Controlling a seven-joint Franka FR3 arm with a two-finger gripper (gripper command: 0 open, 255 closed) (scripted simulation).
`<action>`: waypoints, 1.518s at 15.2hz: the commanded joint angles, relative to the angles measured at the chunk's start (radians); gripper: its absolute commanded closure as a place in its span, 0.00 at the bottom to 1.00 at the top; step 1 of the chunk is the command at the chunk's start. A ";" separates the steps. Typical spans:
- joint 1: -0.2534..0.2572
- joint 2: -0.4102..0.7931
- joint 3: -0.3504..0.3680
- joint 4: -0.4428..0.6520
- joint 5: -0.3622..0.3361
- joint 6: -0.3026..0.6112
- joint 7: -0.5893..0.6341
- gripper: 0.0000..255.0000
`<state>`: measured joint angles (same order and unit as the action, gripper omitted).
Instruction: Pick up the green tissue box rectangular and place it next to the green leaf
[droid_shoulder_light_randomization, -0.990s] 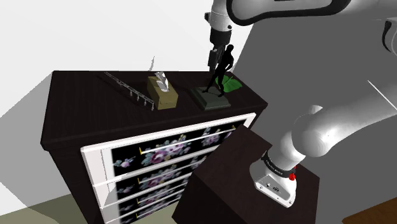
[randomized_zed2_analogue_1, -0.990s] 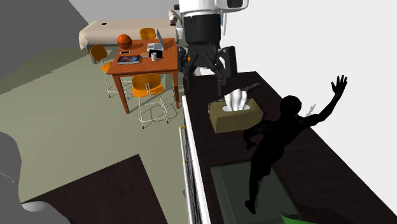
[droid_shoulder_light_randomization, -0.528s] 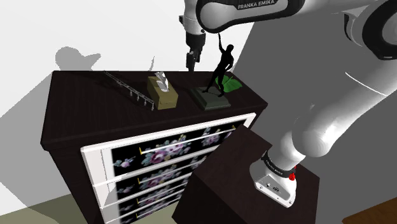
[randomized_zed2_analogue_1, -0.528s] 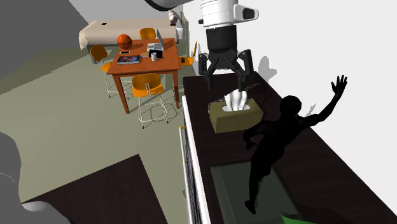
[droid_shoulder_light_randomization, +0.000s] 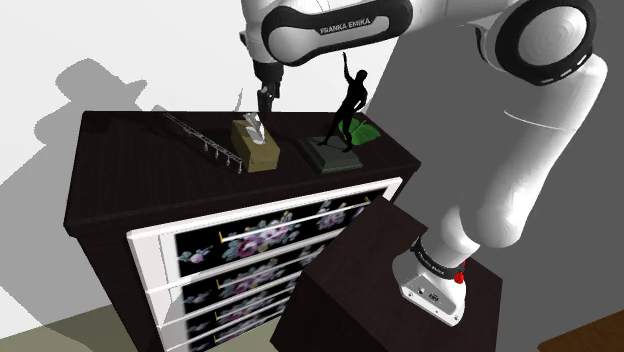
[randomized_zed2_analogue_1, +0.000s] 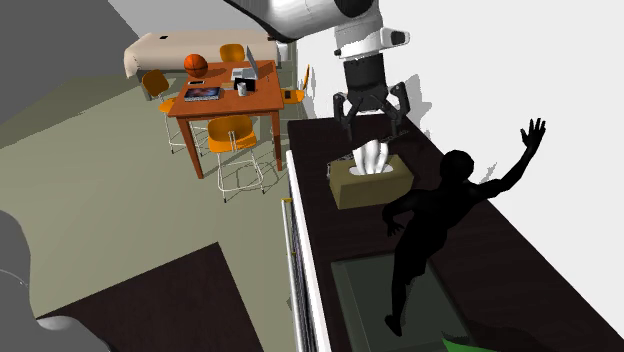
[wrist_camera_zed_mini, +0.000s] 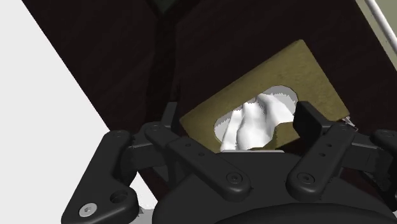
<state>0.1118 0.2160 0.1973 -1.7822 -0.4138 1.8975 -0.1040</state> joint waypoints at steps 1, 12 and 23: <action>0.019 0.078 0.005 0.077 -0.036 -0.003 0.001 0.00; 0.049 0.259 -0.007 0.208 -0.117 0.048 -0.002 0.00; 0.045 0.265 -0.010 0.198 -0.121 0.065 0.001 1.00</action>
<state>0.1562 0.4798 0.1864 -1.5827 -0.5364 1.9627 -0.1030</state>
